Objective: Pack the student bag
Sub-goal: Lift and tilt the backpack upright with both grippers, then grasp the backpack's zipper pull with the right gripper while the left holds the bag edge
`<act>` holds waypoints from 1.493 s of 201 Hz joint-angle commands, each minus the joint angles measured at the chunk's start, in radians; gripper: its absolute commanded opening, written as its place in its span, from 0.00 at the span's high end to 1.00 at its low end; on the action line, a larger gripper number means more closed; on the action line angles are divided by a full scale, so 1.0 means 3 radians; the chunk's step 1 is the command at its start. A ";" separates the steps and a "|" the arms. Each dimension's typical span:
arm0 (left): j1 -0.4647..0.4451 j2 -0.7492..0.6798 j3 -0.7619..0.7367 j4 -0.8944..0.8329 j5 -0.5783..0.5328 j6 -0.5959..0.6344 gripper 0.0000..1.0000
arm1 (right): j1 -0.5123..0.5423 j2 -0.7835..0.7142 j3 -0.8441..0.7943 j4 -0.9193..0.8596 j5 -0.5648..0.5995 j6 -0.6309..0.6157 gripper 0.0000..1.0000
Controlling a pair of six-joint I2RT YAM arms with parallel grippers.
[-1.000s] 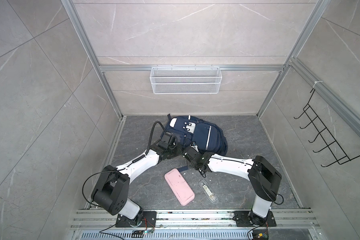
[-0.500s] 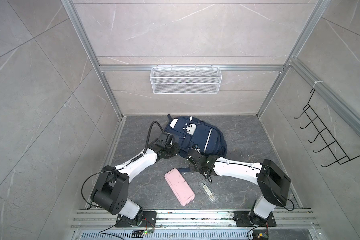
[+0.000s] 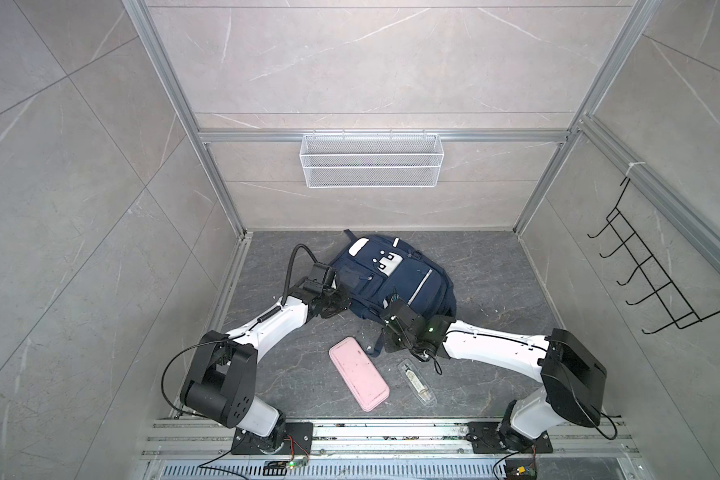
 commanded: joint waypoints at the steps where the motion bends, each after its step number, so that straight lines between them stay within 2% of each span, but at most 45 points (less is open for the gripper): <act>1: 0.0216 -0.0070 -0.0017 0.0227 -0.0293 0.0090 1.00 | -0.0026 -0.0196 -0.0134 -0.0177 -0.0144 -0.0100 1.00; 64: 0.0524 0.0158 0.0093 0.0341 -0.0200 0.0065 1.00 | -0.0271 -0.0353 -0.0367 -0.0389 -0.0152 -0.0237 1.00; 110: 0.0737 0.0588 0.0403 0.0477 -0.0046 0.0054 1.00 | -0.0439 -0.0544 -0.0498 -0.0557 -0.0070 -0.0296 1.00; 146: 0.0698 0.1012 0.0929 0.0237 0.0310 0.0202 0.91 | -0.0441 -0.0331 -0.0417 -0.0386 -0.0236 -0.0289 1.00; 154: 0.0668 0.0959 0.0885 0.0240 0.0279 0.0204 0.83 | -0.0437 -0.0229 -0.0356 -0.0352 -0.0286 -0.0289 1.00; 164: 0.0615 0.0849 0.0777 0.0254 0.0214 0.0208 0.65 | -0.0432 -0.0117 -0.0284 -0.0314 -0.0337 -0.0284 1.00; 186: 0.0504 0.0534 0.0478 0.0238 0.0156 0.0240 0.47 | -0.0416 0.0046 -0.0161 -0.0214 -0.0428 -0.0284 1.00; 216: 0.0278 0.0052 0.0079 0.0135 0.0068 0.0280 0.44 | -0.0369 0.0125 -0.0065 -0.0212 -0.0456 -0.0324 1.00; 243: -0.0198 -0.0154 -0.0173 0.0103 -0.0154 0.0211 0.43 | -0.0336 0.0052 -0.0076 -0.0237 -0.0457 -0.0310 1.00; 271: -0.0538 -0.0123 -0.0314 0.0349 -0.0206 -0.0010 0.42 | -0.0306 -0.0019 -0.0051 -0.0288 -0.0453 -0.0310 1.00; 300: -0.0678 0.0074 -0.0250 0.0467 -0.0134 -0.0118 0.42 | -0.0287 -0.0059 0.0015 -0.0362 -0.0444 -0.0319 1.00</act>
